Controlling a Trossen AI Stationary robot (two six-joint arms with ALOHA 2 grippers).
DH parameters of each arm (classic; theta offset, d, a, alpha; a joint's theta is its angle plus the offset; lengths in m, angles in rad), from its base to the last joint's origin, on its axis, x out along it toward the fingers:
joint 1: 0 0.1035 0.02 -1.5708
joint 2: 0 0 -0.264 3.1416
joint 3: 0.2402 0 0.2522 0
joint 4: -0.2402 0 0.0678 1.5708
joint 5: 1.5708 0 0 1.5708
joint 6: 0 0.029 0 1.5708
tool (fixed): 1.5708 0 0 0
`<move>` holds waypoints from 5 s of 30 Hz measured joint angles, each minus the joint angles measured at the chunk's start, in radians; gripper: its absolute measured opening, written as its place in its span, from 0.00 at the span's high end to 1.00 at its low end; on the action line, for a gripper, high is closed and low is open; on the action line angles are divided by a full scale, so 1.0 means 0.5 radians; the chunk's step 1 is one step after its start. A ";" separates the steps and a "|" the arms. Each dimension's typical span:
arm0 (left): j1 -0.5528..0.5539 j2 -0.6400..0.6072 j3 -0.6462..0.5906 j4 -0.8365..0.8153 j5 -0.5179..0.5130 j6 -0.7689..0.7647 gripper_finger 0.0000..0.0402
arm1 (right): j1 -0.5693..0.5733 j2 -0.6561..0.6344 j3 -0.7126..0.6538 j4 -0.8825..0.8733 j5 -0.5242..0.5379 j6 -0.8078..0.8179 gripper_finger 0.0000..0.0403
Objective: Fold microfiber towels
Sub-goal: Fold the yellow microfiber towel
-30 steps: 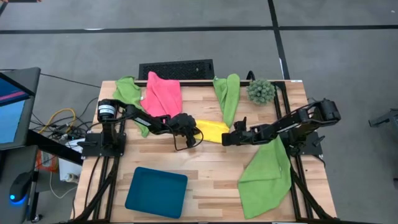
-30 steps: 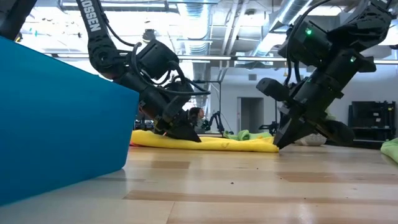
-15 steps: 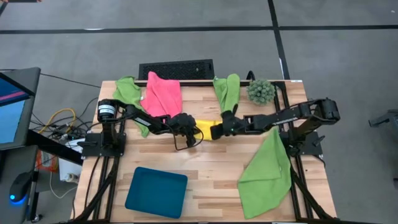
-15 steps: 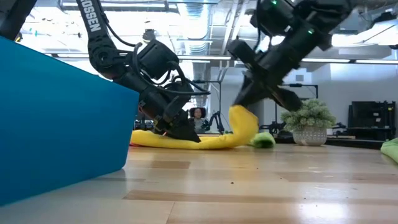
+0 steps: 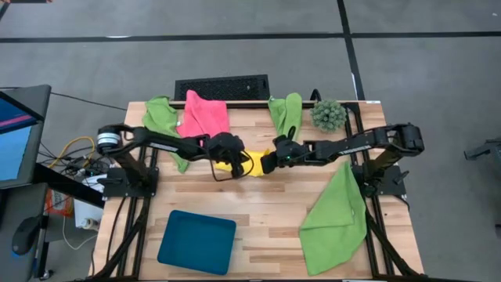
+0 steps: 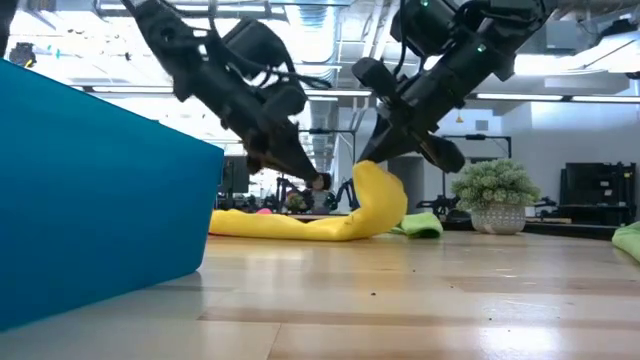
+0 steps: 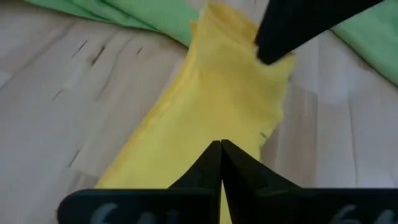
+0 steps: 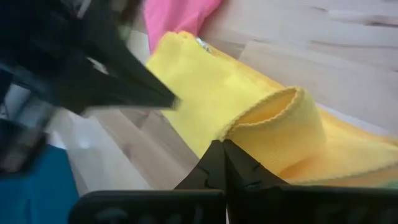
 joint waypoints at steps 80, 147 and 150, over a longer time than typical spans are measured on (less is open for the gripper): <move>0.016 -0.370 -0.831 0.165 -0.275 -0.462 1.00 | -0.096 0.712 0.822 0.153 -0.471 -0.811 0.97; 0.015 -0.366 -0.830 0.249 -0.261 -0.267 1.00 | -0.554 1.054 1.186 -0.474 -1.070 -2.008 0.44; 0.015 -0.366 -0.830 0.250 -0.260 -0.254 1.00 | -0.557 1.054 1.186 -0.484 -1.051 -2.008 0.44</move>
